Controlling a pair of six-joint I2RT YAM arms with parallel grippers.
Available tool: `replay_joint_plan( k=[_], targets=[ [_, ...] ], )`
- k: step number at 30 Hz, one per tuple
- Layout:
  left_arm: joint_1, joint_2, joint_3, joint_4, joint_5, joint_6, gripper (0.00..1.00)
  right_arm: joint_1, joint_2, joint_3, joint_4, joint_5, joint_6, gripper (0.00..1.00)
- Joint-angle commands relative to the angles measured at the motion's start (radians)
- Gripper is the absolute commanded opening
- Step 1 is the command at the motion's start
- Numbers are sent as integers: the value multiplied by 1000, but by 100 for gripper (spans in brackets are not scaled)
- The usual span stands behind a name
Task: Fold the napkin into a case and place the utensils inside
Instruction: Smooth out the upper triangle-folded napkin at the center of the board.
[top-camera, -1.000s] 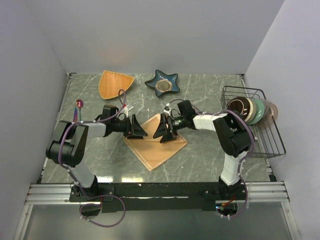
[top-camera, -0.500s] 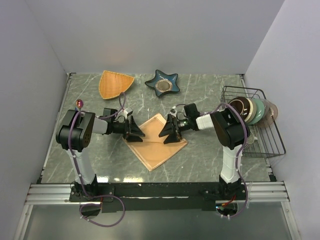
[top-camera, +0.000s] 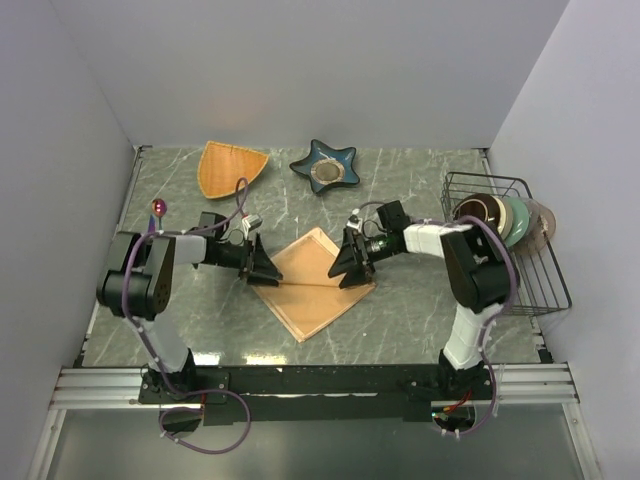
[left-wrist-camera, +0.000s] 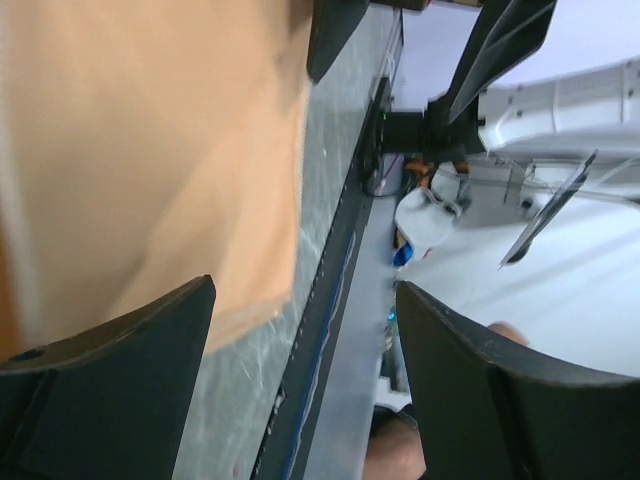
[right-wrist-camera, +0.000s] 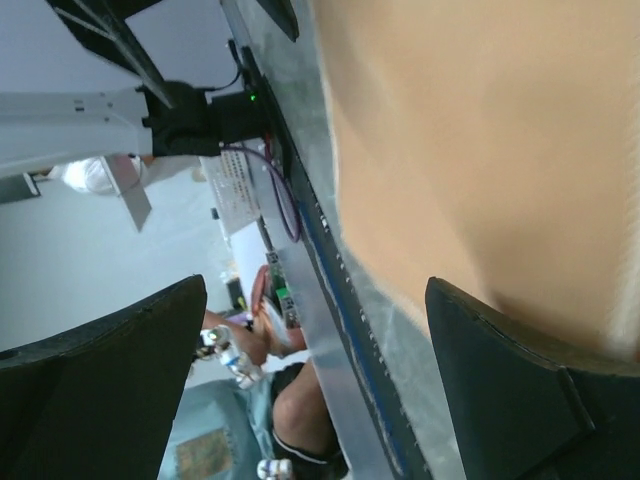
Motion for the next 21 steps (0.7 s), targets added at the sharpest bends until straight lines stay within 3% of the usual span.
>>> replay_joint_plan(
  k=[1, 4, 5, 6, 9, 12, 13, 16, 21],
  targets=[
    [-17, -127, 45, -214, 56, 201, 80, -5, -184, 43, -172, 22, -135, 98],
    [-76, -184, 6, -21, 10, 20, 80, -1, -178, 34, -130, 47, -107, 98],
    [-97, -206, -29, 63, -30, -53, 80, 5, -164, 37, -115, 45, -101, 98],
    [-143, -212, -43, 251, -58, -188, 79, 11, -150, 40, -107, 47, -92, 98],
    [-195, -178, -59, 447, -114, -344, 77, 13, -109, 52, -69, 88, -63, 97],
    [-183, -144, -25, 438, -145, -327, 66, 10, -92, 100, -147, 136, -136, 90],
    [-177, -146, -16, 402, -151, -310, 62, 10, -93, 113, -167, 165, -161, 81],
    [-152, -151, -10, 365, -148, -279, 54, 10, -95, 114, -165, 217, -173, 65],
    [-171, -144, -17, 352, -139, -265, 44, 10, -64, 88, -126, 228, -152, 50]
  ],
)
